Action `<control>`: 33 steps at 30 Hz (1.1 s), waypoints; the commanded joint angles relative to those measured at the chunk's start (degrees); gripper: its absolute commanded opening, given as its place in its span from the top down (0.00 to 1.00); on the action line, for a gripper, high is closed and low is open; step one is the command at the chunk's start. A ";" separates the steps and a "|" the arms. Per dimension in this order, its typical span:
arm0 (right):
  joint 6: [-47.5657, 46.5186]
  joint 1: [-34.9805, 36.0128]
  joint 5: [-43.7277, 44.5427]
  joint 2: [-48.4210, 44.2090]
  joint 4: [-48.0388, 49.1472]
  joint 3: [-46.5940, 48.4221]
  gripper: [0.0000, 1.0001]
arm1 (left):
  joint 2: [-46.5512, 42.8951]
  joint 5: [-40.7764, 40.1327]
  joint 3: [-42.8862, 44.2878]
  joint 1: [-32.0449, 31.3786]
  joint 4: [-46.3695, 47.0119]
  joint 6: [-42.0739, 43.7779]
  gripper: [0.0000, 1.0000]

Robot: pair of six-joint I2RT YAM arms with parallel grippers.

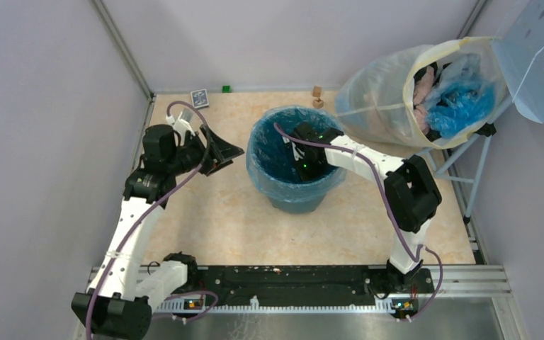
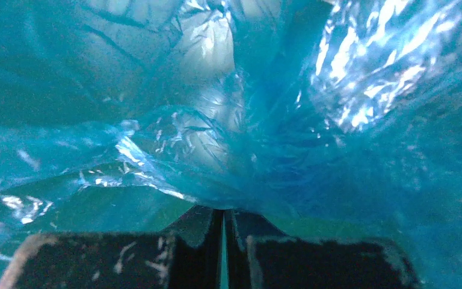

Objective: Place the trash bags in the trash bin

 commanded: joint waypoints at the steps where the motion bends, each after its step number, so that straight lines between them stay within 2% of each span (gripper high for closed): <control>1: -1.21 -0.48 -0.30 -2.53 0.92 2.88 1.00 | -0.34 -2.56 7.27 0.23 -1.84 4.28 0.29; 8: 1.64 1.59 1.19 -4.88 -0.10 1.15 0.98 | 2.41 -0.34 8.93 0.23 0.25 4.33 0.30; 11: 3.19 2.32 1.28 -5.43 -0.13 1.21 1.00 | 3.28 2.47 6.17 -0.05 5.14 1.75 0.43; 13: 3.96 2.82 1.40 -5.57 0.04 1.18 1.00 | 3.82 3.44 4.28 -0.71 8.39 -0.02 0.56; 15: 4.31 2.94 1.36 -5.24 -0.09 1.31 1.00 | 4.56 3.35 3.71 -1.73 10.20 -0.75 0.63; 26: 4.65 2.94 2.31 -4.81 -0.68 1.23 1.00 | 6.75 3.12 1.87 -5.63 14.26 -2.32 0.75; 33: 5.39 4.23 1.21 -4.44 -0.51 1.51 1.00 | 7.70 4.83 -0.57 -6.27 17.29 -4.22 0.75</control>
